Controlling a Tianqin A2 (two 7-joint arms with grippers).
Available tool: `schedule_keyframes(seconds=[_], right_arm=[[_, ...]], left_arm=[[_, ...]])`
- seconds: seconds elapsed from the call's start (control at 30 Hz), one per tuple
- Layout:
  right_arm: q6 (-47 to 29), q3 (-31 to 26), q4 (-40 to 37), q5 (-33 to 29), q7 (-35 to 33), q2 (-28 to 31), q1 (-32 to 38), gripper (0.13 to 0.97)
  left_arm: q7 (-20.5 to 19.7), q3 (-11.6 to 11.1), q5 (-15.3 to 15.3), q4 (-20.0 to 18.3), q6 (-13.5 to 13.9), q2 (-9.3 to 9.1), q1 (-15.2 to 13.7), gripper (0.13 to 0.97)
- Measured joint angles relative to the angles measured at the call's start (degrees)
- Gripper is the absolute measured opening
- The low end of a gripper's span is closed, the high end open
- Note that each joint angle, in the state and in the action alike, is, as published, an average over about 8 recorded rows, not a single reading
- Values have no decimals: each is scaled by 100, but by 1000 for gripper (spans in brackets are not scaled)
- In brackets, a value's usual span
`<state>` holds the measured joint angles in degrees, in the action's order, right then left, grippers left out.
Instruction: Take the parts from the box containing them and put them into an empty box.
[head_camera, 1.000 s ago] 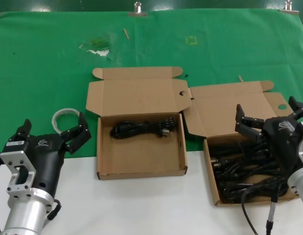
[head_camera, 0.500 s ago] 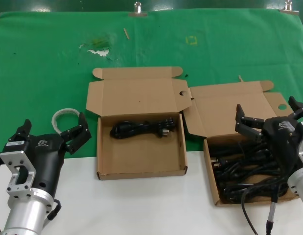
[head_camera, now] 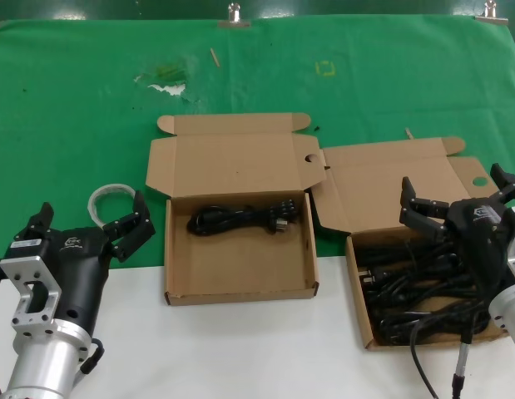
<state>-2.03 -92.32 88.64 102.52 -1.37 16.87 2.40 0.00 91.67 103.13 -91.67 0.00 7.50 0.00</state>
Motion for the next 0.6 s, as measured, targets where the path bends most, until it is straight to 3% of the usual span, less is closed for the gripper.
schedule_keyframes(seconds=[0.6], right_arm=[[0,0,0,0,0,0,0,966]], left_arm=[[0,0,0,0,0,0,0,966]])
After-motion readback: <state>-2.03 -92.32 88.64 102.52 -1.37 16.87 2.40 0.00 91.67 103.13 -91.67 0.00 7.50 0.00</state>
